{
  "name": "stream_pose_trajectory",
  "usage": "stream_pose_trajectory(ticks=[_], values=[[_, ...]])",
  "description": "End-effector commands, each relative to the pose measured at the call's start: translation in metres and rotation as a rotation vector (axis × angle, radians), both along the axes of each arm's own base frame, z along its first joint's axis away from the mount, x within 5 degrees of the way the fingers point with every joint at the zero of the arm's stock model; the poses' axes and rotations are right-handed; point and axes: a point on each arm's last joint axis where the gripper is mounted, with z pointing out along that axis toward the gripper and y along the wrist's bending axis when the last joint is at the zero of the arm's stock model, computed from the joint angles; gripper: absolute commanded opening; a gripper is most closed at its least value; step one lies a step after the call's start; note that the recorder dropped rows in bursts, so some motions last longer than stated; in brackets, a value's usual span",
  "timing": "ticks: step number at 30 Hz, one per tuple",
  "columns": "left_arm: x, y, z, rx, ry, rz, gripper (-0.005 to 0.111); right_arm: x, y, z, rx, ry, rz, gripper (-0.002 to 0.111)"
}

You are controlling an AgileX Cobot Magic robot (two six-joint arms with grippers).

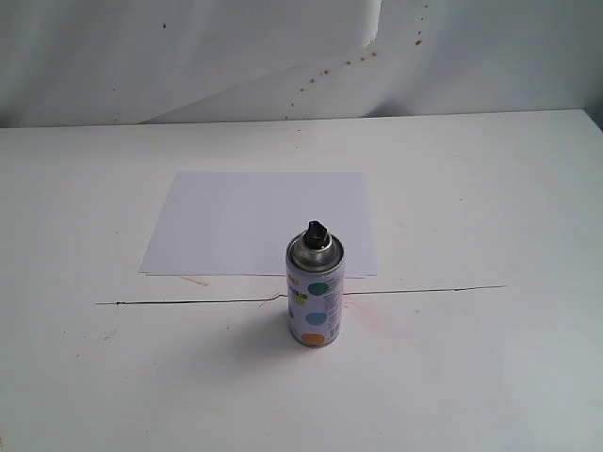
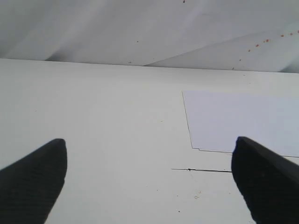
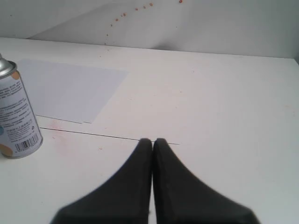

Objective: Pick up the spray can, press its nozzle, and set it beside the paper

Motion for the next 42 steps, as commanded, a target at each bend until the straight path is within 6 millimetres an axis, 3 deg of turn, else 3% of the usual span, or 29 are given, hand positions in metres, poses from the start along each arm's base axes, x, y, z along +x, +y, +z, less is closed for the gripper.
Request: stream_pose_trajectory(ticks=[1,9,14,26,34,37,42], values=[[0.000,0.000,-0.001,-0.005,-0.002,-0.006,0.089,0.000,0.000,-0.001,-0.002,-0.003,-0.004,0.000],[0.000,0.000,-0.001,-0.005,-0.002,-0.006,0.089,0.000,0.000,0.000,-0.011,-0.016,-0.005,0.000],[0.000,0.000,-0.001,-0.005,-0.002,-0.006,0.089,0.003,0.001,0.018,0.081,-0.203,-0.004,0.000],[0.000,0.000,-0.001,-0.005,-0.002,-0.006,0.089,0.002,0.000,0.030,0.087,-0.334,-0.008,0.000],[0.000,0.000,-0.001,-0.005,-0.002,-0.006,0.089,-0.003,-0.002,0.056,0.120,-0.628,-0.017,0.000],[0.000,0.000,-0.001,-0.005,-0.002,-0.006,0.089,-0.004,-0.002,0.061,0.148,-0.613,-0.016,0.000],[0.000,0.000,-0.001,-0.005,-0.002,-0.006,0.089,-0.014,-0.002,0.097,0.150,-0.623,-0.005,0.000]])
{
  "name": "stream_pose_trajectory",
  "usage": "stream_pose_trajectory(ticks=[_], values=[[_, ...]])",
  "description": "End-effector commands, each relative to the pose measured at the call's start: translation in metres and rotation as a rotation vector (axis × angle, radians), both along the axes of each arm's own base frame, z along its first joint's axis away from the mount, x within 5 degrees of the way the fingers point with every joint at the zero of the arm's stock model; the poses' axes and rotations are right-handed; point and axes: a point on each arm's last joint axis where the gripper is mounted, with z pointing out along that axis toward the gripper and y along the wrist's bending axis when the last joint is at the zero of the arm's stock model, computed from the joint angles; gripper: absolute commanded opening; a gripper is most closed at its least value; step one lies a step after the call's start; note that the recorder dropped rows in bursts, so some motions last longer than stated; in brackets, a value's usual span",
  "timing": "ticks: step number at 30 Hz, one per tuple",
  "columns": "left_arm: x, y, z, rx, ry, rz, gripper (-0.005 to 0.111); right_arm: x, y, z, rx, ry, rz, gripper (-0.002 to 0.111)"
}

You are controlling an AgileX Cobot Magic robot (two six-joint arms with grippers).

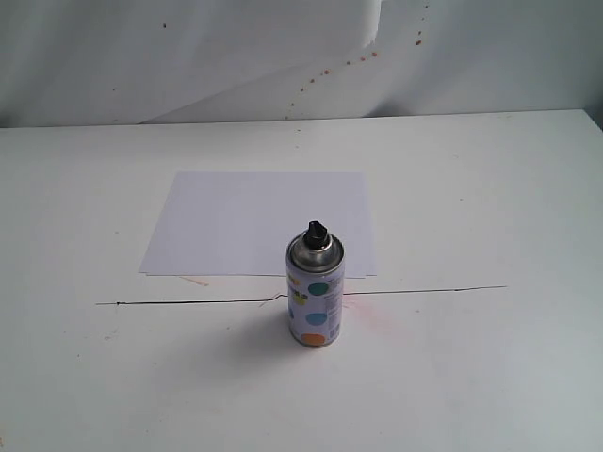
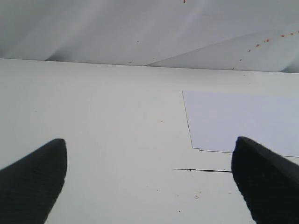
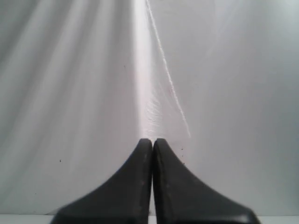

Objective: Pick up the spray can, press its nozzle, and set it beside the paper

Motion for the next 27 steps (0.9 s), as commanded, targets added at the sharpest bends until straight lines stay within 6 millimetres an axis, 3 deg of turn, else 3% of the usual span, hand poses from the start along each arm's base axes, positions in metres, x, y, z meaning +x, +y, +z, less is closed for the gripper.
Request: stream_pose_trajectory(ticks=[1,6,12,20,27], values=[[0.000,0.000,-0.001,-0.005,-0.002,-0.006,0.089,-0.012,-0.001,0.037,0.006,-0.040,0.002,0.000],[0.000,0.000,-0.001,-0.005,-0.002,-0.006,0.089,-0.002,0.001,0.078,-0.008,0.104,0.014,0.000],[0.000,0.000,-0.001,-0.005,-0.002,-0.006,0.089,0.033,0.004,0.112,-0.015,0.212,0.019,0.000],[0.000,0.000,-0.001,-0.005,-0.002,-0.006,0.089,0.065,0.009,0.074,0.007,0.544,0.047,0.000],[0.000,0.000,-0.001,-0.005,-0.002,-0.006,0.089,0.073,0.009,0.054,0.040,0.556,0.045,0.000]])
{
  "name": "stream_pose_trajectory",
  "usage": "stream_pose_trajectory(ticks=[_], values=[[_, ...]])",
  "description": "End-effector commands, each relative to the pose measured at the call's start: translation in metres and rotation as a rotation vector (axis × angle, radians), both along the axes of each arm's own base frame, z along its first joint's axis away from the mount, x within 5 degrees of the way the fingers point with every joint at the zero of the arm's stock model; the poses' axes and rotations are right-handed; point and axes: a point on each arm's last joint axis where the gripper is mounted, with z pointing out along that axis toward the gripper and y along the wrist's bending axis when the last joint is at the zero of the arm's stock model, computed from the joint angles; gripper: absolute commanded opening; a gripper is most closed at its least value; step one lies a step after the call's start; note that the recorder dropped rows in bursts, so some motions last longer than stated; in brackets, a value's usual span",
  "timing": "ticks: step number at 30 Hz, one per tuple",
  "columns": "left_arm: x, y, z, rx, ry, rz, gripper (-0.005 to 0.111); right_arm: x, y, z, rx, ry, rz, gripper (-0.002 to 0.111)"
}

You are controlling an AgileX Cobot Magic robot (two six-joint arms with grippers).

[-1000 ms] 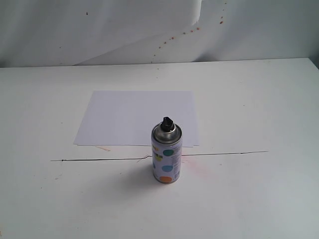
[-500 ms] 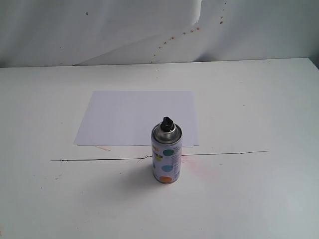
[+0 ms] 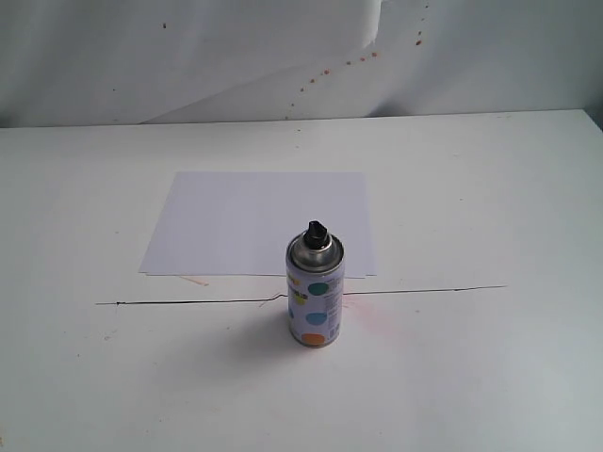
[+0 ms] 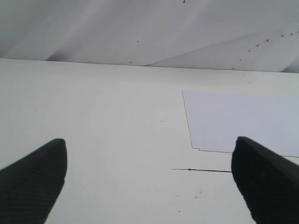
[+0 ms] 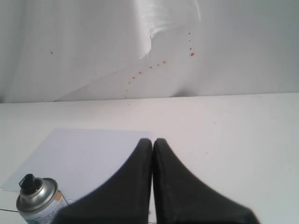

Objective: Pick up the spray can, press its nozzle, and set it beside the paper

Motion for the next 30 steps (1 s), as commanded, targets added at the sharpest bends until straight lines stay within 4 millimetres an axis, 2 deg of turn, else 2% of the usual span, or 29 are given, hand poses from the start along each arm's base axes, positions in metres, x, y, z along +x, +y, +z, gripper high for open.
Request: stream_pose_trajectory(ticks=[1,4,7,15,19,25,30], values=[[0.000,0.000,-0.001,-0.005,-0.002,-0.006,0.089,0.003,-0.001,-0.007,0.019,-0.036,-0.017,0.000],[0.000,0.000,-0.001,-0.005,-0.002,-0.006,0.089,0.004,-0.001,-0.006,0.078,-0.068,-0.027,0.000],[0.000,0.000,-0.001,-0.005,-0.002,-0.006,0.089,0.004,-0.001,-0.005,0.065,-0.077,-0.025,0.000],[0.000,0.000,-0.001,-0.005,-0.002,-0.006,0.089,0.004,-0.004,-0.005,-0.207,-0.100,0.001,0.000],[0.000,0.000,-0.001,-0.005,-0.002,-0.006,0.089,0.006,-0.004,-0.004,-0.139,-0.118,-0.022,0.000],[0.000,0.000,-0.001,-0.005,-0.002,-0.006,0.089,0.030,0.005,-0.011,-0.151,-0.112,0.038,0.000],[0.000,0.000,-0.001,-0.005,-0.002,-0.006,0.089,0.059,0.029,-0.034,-0.159,-0.012,0.160,0.000]])
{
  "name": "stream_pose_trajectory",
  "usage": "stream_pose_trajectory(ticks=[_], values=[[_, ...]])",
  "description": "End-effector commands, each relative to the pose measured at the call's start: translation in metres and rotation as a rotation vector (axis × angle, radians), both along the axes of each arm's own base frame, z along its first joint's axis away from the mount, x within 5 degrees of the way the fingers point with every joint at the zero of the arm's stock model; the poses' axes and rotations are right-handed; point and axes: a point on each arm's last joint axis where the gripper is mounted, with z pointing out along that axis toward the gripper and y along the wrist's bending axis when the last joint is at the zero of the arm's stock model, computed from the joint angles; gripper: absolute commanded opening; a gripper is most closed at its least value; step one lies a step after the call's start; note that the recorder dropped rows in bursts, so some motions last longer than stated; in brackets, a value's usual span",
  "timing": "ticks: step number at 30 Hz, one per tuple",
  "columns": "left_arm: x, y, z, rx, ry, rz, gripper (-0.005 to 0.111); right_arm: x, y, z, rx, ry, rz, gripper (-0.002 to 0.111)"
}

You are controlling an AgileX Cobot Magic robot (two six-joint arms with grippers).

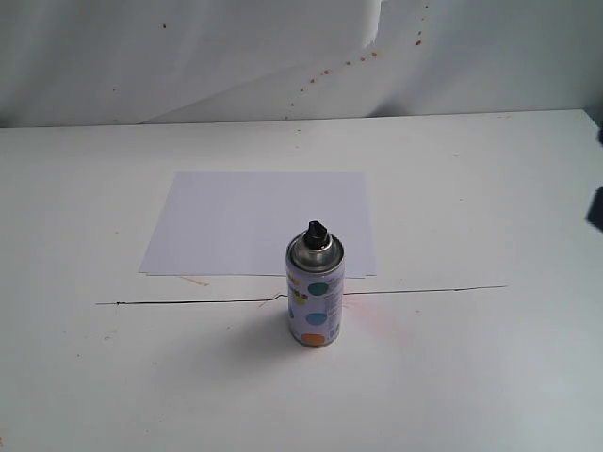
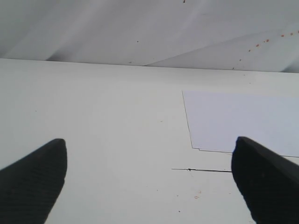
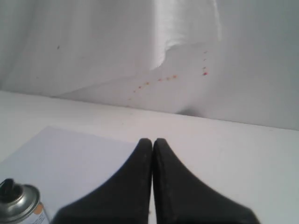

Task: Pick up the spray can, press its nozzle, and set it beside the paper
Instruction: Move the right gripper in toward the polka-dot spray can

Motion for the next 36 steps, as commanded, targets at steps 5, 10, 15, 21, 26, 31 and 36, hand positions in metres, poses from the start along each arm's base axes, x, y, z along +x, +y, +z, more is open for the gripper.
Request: stream_pose_trajectory(ticks=[5,10,15,21,26,31,36], values=[[0.000,0.000,-0.001,-0.005,-0.002,-0.006,0.089,0.034,0.029,-0.030,-0.025,0.082,0.127,0.000],[0.000,0.000,-0.001,-0.005,-0.002,-0.006,0.089,0.040,0.033,-0.024,0.027,-0.017,0.142,0.000],[0.000,0.000,-0.001,-0.005,-0.002,-0.006,0.089,0.037,0.032,-0.034,0.135,0.043,0.118,0.000],[0.000,0.000,-0.001,-0.005,-0.002,-0.006,0.089,0.027,0.030,-0.054,0.142,0.049,0.126,0.000],[0.000,0.000,-0.001,-0.005,-0.002,-0.006,0.089,0.012,0.039,-0.076,0.214,0.148,0.167,0.000],[0.000,0.000,-0.001,-0.005,-0.002,-0.006,0.089,0.008,0.055,-0.100,0.144,0.252,0.255,0.000],[0.000,0.000,-0.001,-0.005,-0.002,-0.006,0.089,0.013,0.075,-0.130,0.069,0.353,0.339,0.000]])
